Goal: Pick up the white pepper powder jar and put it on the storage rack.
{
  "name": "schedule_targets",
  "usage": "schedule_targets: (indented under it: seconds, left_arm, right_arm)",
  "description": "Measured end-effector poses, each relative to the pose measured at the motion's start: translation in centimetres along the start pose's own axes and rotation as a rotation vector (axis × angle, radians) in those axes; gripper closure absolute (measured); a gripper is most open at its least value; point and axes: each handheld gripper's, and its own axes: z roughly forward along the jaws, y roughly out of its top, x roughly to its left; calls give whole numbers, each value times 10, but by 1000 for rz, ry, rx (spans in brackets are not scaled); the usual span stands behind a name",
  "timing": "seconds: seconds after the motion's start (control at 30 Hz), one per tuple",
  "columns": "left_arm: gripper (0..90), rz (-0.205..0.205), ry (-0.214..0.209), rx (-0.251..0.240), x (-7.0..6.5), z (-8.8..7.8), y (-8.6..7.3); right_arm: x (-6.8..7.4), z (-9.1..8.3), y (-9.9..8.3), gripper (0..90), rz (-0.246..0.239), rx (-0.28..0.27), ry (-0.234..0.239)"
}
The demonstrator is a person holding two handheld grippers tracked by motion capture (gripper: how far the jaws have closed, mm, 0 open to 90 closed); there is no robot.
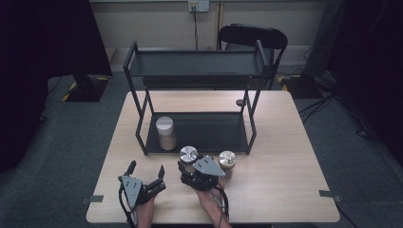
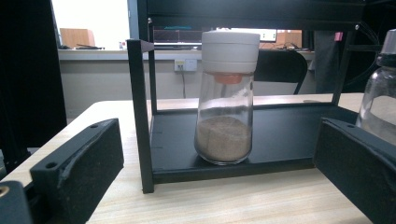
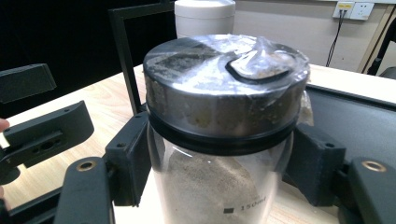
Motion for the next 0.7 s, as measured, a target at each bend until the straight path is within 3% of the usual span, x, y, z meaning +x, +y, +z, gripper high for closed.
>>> schedule_targets:
  seconds: [0.7]
  left_arm:
    - [10,0,-4,0,1,0,0]
  right_arm:
    - [-10,19,6,309,8,-1,-4]
